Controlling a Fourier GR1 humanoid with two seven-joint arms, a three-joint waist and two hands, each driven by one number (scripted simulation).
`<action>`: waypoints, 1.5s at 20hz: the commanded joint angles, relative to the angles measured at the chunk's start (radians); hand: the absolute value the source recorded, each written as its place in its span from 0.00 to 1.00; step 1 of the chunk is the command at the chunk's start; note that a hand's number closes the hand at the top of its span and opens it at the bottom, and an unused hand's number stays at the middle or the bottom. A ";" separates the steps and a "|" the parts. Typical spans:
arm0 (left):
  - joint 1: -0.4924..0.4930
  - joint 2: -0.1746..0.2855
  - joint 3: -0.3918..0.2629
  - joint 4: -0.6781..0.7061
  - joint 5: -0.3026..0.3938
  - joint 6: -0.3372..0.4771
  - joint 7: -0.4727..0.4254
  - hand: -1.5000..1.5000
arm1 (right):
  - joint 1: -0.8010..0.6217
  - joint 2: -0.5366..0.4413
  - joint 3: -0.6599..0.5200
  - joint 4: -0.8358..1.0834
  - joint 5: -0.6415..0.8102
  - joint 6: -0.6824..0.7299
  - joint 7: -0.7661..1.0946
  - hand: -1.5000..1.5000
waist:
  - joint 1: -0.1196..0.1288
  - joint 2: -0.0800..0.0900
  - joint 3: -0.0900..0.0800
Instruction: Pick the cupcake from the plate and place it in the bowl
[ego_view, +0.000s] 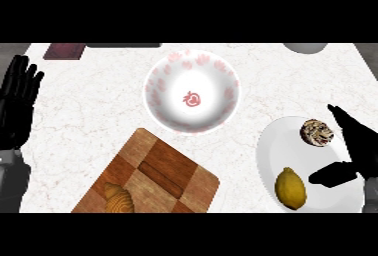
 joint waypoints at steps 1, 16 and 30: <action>0.033 -0.009 0.005 -0.045 -0.013 -0.008 0.018 0.50 | 0.002 0.015 -0.054 0.049 0.016 0.001 -0.107 0.00 | 0.002 -0.001 0.000; -0.013 -0.029 0.036 -0.055 -0.019 -0.027 0.058 0.50 | -0.105 0.092 -0.096 0.264 0.138 0.030 -0.195 0.00 | 0.002 0.000 0.000; 0.048 -0.076 0.026 -0.109 -0.049 -0.024 0.065 0.50 | -0.113 0.149 -0.133 0.484 0.242 -0.084 -0.292 0.00 | 0.003 0.000 0.000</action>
